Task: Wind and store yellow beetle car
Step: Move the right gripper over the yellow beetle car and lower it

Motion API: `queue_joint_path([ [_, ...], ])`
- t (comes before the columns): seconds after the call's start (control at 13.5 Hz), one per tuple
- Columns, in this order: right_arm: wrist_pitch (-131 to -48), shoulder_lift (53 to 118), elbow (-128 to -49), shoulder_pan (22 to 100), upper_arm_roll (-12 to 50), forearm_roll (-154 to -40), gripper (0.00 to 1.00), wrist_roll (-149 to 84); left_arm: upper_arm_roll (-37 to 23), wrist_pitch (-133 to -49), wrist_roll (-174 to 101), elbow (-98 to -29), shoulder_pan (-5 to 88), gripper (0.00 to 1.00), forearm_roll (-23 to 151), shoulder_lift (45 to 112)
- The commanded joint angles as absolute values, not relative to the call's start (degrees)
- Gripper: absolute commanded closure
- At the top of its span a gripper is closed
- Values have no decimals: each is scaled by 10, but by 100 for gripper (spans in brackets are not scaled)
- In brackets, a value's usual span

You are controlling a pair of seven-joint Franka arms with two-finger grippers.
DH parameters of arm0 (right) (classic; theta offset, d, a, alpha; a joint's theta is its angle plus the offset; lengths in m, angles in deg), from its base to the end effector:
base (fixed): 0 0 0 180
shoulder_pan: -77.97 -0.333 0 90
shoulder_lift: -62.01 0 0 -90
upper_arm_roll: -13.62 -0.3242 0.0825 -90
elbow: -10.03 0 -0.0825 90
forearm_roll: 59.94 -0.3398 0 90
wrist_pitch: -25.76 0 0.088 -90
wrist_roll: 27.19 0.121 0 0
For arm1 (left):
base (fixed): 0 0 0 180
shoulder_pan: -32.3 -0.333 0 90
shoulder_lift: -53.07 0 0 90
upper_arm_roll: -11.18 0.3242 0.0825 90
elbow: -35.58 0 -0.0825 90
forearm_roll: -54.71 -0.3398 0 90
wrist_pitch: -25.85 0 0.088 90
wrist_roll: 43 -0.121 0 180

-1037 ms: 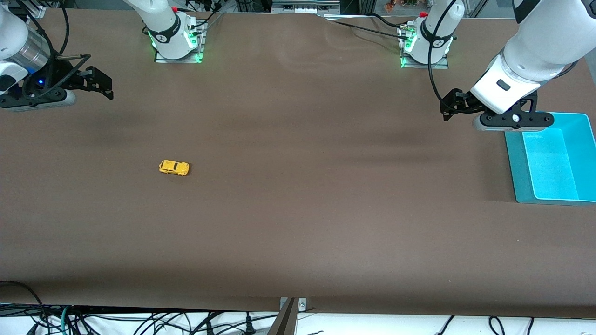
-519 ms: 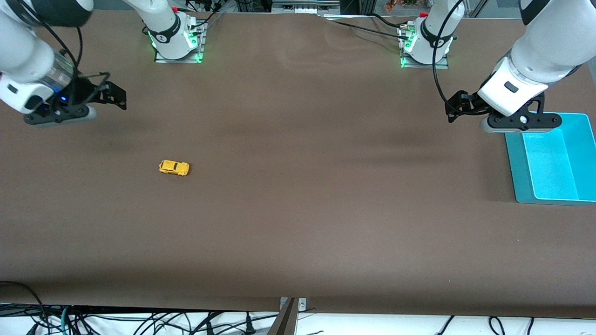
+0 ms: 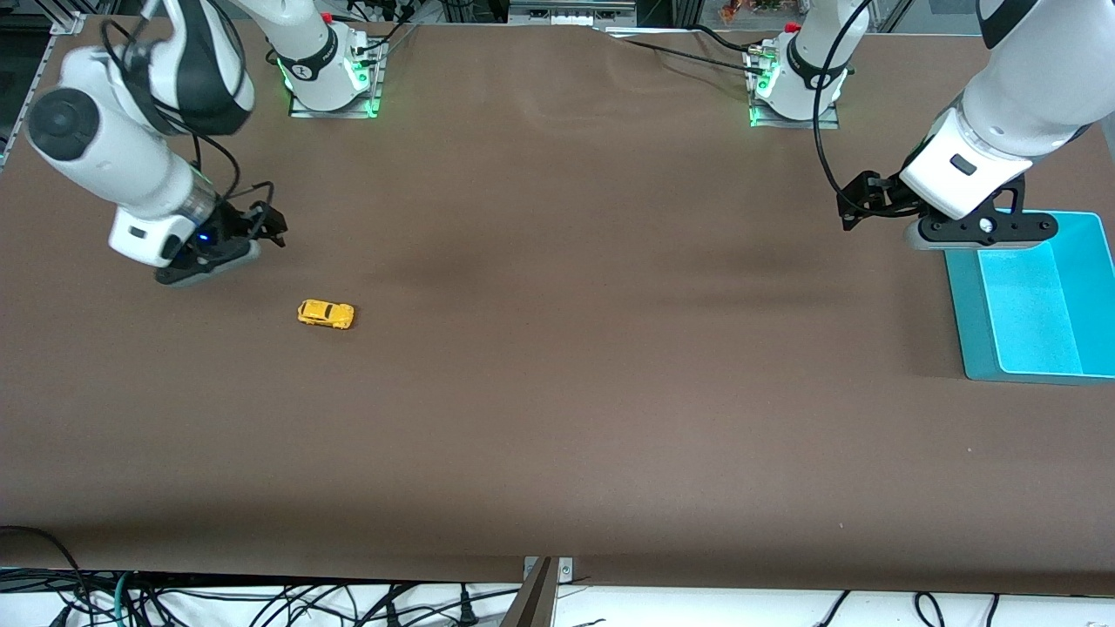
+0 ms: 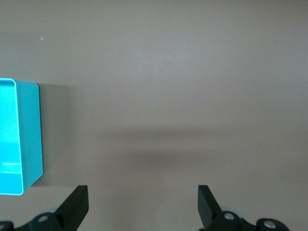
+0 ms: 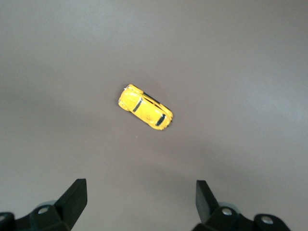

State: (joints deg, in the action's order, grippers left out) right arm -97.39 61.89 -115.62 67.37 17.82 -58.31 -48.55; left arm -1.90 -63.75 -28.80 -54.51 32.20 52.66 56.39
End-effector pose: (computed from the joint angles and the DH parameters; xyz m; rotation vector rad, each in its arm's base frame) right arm 0.4863 0.0530 0.4025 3.0258 0.7735 -0.0691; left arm 0.5130 -0.1101 0.5882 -3.1028 -0.0315 0.0898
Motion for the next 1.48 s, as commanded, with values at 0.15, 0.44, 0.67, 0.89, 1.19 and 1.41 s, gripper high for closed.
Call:
queue_joint_path([
  [0.15, -1056, 639, -1207, 705, 127, -577, 0, -649, -20, -623, -291, -529, 317, 0, 525, 569],
  [0.44, -1101, 676, -1208, 724, 125, -578, 0, -800, -21, -623, -291, -529, 317, 0, 526, 569],
  [0.67, -1156, 722, -1208, 730, 125, -580, 0, -884, -21, -623, -291, -529, 317, 0, 527, 569],
  [0.89, -1203, 765, -1207, 734, 123, -581, 0, -942, -30, -623, -284, -528, 325, 0, 527, 568],
  [1.19, -1242, 796, -1207, 739, 112, -584, 0, -991, -27, -621, -288, -528, 323, 0, 527, 567],
  [1.41, -1256, 808, -1207, 742, 102, -584, 0, -997, -27, -618, -289, -528, 319, 0, 527, 567],
])
